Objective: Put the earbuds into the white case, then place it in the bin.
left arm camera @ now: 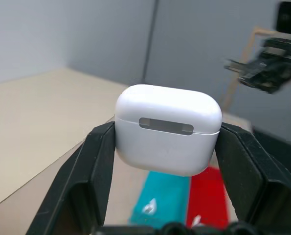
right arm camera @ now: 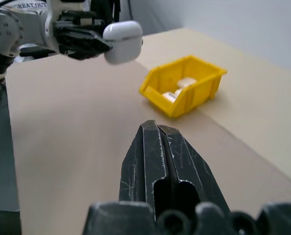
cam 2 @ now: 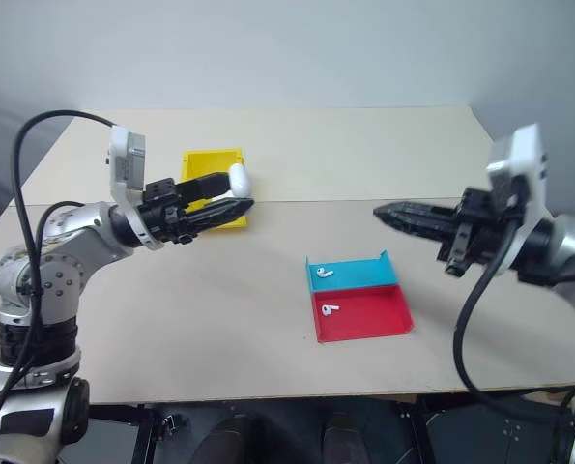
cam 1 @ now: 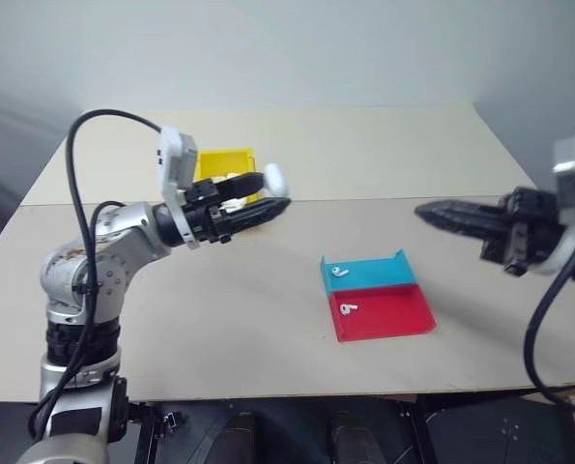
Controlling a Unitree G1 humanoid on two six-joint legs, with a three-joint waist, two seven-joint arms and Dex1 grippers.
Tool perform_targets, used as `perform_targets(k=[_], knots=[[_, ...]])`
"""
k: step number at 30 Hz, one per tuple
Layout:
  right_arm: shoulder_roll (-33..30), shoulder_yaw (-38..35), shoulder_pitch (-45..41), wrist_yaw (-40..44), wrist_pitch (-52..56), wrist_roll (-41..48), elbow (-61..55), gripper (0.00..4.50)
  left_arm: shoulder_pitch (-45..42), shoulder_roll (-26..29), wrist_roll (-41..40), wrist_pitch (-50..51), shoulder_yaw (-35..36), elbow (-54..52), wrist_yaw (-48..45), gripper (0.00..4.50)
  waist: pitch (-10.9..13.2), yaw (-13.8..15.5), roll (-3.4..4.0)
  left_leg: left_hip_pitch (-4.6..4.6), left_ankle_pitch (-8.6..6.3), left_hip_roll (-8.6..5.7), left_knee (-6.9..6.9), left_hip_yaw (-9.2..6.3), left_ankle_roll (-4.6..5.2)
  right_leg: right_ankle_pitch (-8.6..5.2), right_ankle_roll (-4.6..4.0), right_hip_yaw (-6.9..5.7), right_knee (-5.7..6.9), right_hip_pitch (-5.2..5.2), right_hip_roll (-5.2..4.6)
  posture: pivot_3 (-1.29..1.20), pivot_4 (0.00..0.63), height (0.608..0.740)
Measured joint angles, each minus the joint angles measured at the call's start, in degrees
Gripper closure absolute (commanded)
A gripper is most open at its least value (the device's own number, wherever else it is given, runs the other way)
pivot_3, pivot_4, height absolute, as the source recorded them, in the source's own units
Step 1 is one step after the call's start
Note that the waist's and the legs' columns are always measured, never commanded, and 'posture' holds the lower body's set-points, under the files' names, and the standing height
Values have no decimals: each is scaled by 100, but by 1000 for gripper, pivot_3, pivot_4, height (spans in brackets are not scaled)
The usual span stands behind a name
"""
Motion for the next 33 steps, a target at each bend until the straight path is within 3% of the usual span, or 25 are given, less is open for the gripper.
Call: perform_targets(k=[5, 8, 14, 19, 23, 28, 33], knots=[[240, 15, 53, -553, 9, 339, -250, 4452, -618, -887, 1560, -677, -243, 1132, 1979, 1657, 2, 132, -13, -2, 0, -4, 5, -6, 0, 2, 3, -9, -4, 5, -2, 0, 150, 740], [266, 91, 44, -722, 8, 374, -318, 4452, -1307, -1381, 2356, -1027, -403, 2385, 3027, 1657, 3, 166, -16, -14, 0, -8, 6, -6, -1, 5, 8, -11, 3, 0, -4, 0, 150, 740], [271, 223, -14, -819, -16, 384, -302, 4452, -2530, -1818, 3127, -2124, -443, 5191, 3620, 1657, 3, 120, -18, -31, 0, -14, 0, -1, 0, 8, 13, -11, -6, -13, -9, 0, 150, 740], [269, 227, -23, -908, -42, 398, -312, 4500, -2773, -1863, 3448, -2573, -487, 6176, 3744, 154, 4, 79, -19, -36, 0, -16, -1, -2, -1, 8, 13, -12, -6, -18, -12, 0, 150, 740], [322, 198, 11, -1058, -122, 489, -386, 4500, -2500, -1724, 3406, -2563, -456, 5580, 3443, 38, 4, 58, -18, -37, 1, -15, -1, -4, -2, 8, 13, -12, -2, -19, -13, 0, 150, 740], [574, 242, -36, -1251, -405, 430, -392, 4500, -1316, -1115, 2830, -2229, -293, 3350, 2285, 38, 2, -46, -15, -31, 3, -9, -4, -2, -5, 8, 13, -5, 4, -22, -11, 0, 150, 740], [791, 855, 45, -1420, -908, -509, -114, 4500, 417, -144, 2315, -1889, -110, 950, 1291, 38, -1, -74, -10, -18, 2, -6, -5, 2, -5, 8, 13, 2, 13, -19, -9, 0, 150, 740]])
